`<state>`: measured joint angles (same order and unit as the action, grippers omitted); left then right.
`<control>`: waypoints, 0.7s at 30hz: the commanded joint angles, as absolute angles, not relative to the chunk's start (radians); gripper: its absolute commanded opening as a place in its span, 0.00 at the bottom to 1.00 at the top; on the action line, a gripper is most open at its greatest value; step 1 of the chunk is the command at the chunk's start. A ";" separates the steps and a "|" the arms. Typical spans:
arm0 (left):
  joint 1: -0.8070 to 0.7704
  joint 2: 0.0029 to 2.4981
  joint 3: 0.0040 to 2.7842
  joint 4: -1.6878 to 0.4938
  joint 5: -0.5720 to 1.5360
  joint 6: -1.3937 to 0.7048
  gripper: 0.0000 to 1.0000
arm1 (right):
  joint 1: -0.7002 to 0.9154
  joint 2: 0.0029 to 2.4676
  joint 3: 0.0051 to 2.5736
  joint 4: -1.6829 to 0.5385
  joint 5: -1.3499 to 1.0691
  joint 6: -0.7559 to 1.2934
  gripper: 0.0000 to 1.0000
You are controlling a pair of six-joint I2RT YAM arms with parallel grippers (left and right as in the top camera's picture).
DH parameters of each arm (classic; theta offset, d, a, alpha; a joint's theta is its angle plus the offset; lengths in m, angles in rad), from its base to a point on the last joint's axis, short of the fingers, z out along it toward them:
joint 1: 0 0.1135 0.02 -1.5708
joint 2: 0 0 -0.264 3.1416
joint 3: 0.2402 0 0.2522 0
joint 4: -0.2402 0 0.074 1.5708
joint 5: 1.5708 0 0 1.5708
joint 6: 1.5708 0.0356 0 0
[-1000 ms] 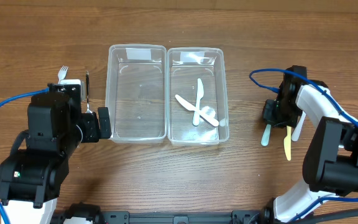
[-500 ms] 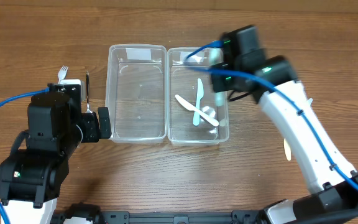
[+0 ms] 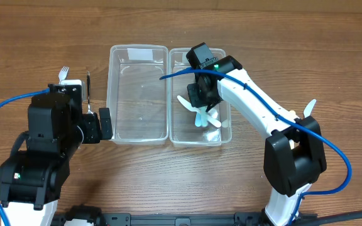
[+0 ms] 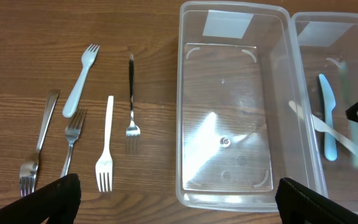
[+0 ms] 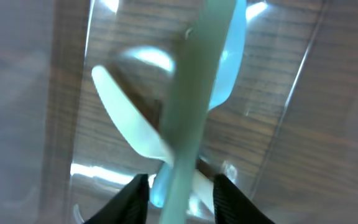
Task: Pack container
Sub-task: 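Place the pale-blue knife into the right container and open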
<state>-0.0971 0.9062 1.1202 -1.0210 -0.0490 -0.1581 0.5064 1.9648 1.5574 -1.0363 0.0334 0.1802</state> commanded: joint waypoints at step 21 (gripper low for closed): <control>-0.092 0.903 1.142 -1.017 -0.055 -0.146 1.00 | -0.147 1.639 1.698 -1.312 0.020 0.159 1.00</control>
<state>-0.0971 0.9062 1.1202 -1.0210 -0.0490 -0.1581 -0.0830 1.5856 1.7210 -1.2972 0.0299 0.1909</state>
